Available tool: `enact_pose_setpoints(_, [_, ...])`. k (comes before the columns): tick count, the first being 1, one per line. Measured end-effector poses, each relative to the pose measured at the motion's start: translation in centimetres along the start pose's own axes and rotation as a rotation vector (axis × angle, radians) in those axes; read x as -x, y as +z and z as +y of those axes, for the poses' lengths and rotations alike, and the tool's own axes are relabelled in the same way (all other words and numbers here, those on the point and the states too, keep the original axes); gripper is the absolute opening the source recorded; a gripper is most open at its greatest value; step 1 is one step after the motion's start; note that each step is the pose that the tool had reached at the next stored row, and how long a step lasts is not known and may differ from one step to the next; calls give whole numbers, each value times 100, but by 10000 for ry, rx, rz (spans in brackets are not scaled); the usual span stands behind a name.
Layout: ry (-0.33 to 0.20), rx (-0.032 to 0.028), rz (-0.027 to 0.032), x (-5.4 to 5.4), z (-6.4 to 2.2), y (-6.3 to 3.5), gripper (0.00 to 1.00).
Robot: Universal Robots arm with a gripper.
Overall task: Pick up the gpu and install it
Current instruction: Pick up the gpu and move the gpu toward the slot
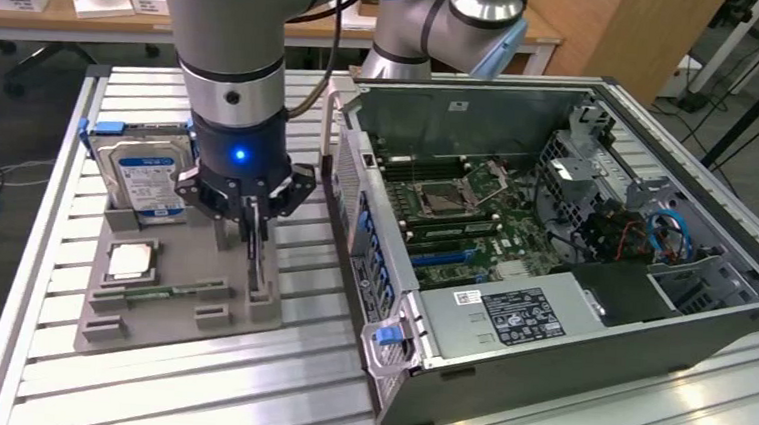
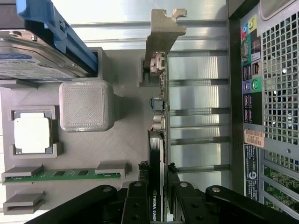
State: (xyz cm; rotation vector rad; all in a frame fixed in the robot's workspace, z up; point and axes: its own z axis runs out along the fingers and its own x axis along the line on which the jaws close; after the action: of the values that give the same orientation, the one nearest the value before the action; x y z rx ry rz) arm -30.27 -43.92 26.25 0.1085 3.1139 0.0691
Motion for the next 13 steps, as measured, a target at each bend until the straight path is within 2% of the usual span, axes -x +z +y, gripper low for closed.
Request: enact_pose_setpoints(13, [0, 0, 0, 1, 2, -51, 26])
